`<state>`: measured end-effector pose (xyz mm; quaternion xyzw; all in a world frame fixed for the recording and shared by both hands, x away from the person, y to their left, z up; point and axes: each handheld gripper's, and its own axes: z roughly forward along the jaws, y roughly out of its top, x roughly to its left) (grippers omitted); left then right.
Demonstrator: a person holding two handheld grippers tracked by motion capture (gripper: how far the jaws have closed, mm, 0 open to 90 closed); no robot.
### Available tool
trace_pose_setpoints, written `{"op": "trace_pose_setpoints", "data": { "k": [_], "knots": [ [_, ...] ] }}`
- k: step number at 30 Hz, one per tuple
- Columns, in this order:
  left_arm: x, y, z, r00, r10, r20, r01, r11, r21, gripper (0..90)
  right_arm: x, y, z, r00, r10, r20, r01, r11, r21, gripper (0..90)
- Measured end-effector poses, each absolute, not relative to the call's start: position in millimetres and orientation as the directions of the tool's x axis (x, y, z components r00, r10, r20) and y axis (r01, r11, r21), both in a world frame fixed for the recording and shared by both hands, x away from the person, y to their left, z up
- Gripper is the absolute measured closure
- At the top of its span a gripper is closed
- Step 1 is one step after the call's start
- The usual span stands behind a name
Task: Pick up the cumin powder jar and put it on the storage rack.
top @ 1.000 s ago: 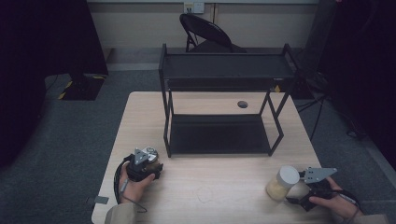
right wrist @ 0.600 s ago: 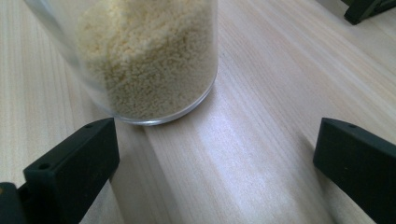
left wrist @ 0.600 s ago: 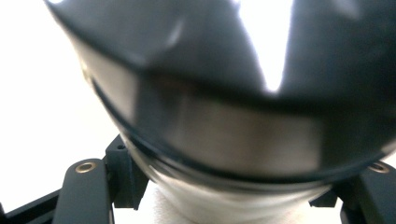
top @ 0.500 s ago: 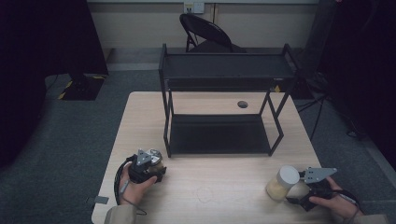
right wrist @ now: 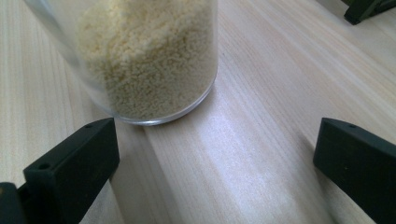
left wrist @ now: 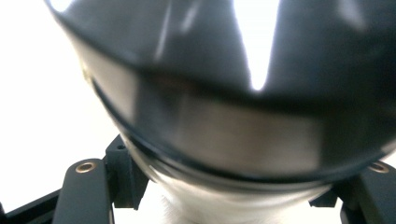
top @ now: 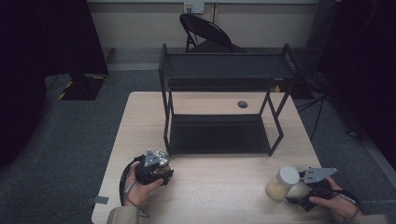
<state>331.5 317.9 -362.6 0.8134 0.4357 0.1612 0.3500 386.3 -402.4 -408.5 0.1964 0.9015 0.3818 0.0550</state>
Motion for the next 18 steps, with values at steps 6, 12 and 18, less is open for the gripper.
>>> {"op": "trace_pose_setpoints", "data": {
  "k": [6, 12, 18],
  "knots": [
    [336.3, 308.2, -358.2, 0.596, 0.801, -0.052, 0.587, -0.39, 0.709, 31.2, 386.2, -402.4, -408.5, -0.917, 0.396, 0.051, 0.312, 0.631, 0.71, 0.0],
    [342.7, 301.1, -353.8, 0.618, 0.784, -0.065, 0.581, -0.4, 0.709, 31.2, 386.2, -402.4, -408.5, -0.917, 0.396, 0.051, 0.312, 0.631, 0.71, 0.0],
    [350.0, 291.9, -348.6, 0.639, 0.766, -0.064, 0.561, -0.408, 0.721, 31.2, 386.2, -402.4, -408.5, -0.917, 0.396, 0.051, 0.312, 0.631, 0.71, 0.0]
  ]
}}
